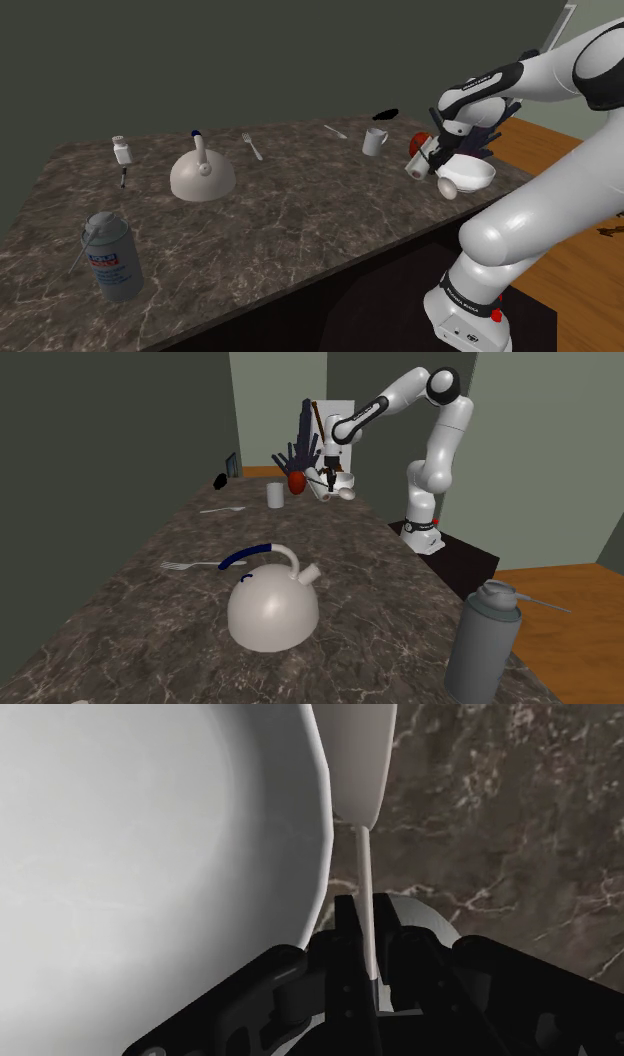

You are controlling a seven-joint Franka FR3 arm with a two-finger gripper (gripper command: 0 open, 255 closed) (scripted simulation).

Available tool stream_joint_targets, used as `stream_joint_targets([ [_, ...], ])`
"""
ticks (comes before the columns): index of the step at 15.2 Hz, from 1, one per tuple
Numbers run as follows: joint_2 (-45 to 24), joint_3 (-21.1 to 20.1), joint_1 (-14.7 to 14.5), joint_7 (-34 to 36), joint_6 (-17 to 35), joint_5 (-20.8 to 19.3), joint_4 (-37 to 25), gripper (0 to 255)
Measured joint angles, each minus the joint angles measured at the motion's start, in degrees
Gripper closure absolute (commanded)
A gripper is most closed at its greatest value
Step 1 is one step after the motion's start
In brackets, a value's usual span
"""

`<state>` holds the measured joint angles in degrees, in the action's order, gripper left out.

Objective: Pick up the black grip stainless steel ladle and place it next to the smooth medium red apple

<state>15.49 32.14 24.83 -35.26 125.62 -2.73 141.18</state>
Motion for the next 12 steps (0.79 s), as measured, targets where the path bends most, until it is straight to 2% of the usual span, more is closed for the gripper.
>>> stream_joint_targets([
  [1,0.2,-0.1,0.1,0.1,0.2,-0.2,0.2,0],
  [7,0.3,-0.3,0.0,0.3,1.3,-0.3,0.8,0],
  [12,0.2,-0.6,0.9,1.1,-5.9,-1.5,-3.2,0],
])
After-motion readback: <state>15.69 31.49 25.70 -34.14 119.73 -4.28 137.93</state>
